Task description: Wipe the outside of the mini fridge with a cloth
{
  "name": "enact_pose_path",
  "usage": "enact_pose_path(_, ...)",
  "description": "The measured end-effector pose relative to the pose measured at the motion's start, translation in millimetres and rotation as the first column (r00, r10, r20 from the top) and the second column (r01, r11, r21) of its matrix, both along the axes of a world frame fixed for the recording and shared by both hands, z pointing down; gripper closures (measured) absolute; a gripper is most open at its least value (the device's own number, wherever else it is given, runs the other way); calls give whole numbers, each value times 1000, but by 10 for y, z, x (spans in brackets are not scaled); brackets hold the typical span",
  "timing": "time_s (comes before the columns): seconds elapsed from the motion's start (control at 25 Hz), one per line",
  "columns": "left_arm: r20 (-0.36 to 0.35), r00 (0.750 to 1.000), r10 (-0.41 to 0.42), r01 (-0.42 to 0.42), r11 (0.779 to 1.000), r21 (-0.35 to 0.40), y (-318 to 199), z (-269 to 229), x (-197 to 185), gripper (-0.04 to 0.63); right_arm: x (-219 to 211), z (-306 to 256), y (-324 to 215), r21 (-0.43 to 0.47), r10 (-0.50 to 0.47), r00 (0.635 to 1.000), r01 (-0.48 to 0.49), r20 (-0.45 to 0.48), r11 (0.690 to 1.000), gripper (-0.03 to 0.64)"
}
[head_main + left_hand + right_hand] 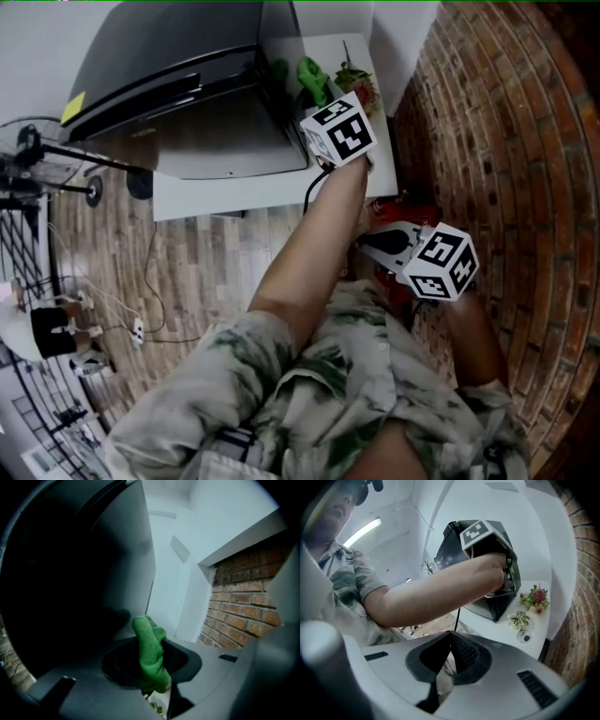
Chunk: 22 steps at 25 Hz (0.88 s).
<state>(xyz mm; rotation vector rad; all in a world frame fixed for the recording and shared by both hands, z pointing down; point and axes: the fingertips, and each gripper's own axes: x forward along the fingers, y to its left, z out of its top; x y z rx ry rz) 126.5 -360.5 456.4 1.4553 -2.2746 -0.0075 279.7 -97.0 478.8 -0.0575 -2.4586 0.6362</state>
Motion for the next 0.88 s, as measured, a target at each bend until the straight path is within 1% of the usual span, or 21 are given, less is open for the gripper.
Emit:
enact_pose_path(0.12,27,1000,16,-18,998,65,56,-409,-3,476,-21,0,56,2,11,1000,-11,0,1000,594)
enact_pose_path(0.2,27,999,25,-28,994,103,114,-654,27,476,-46,-8,121,3,16,1000,-16,2,1000,594)
enact_pose_path(0.28,19,999,32,-34,989,142,173,-874,68,476,-74,-25,210,0,19,1000,-19,9,1000,594)
enact_pose_path(0.44,-28,999,28,-22,978,207,276,-1178,114,476,-83,-33,381,-10,15,1000,-15,12,1000,594)
enact_pose_path(0.6,-40,999,3,5,979,202,392,-1155,73,476,-14,9,492,-28,5,1000,-5,-7,1000,594)
enact_pose_path(0.72,-68,998,-17,29,983,180,427,-998,43,476,62,22,460,-24,5,1000,-6,-22,1000,594)
enact_pose_path(0.88,-89,995,-34,46,989,139,441,-721,44,476,134,36,421,-23,18,999,-19,-29,1000,594)
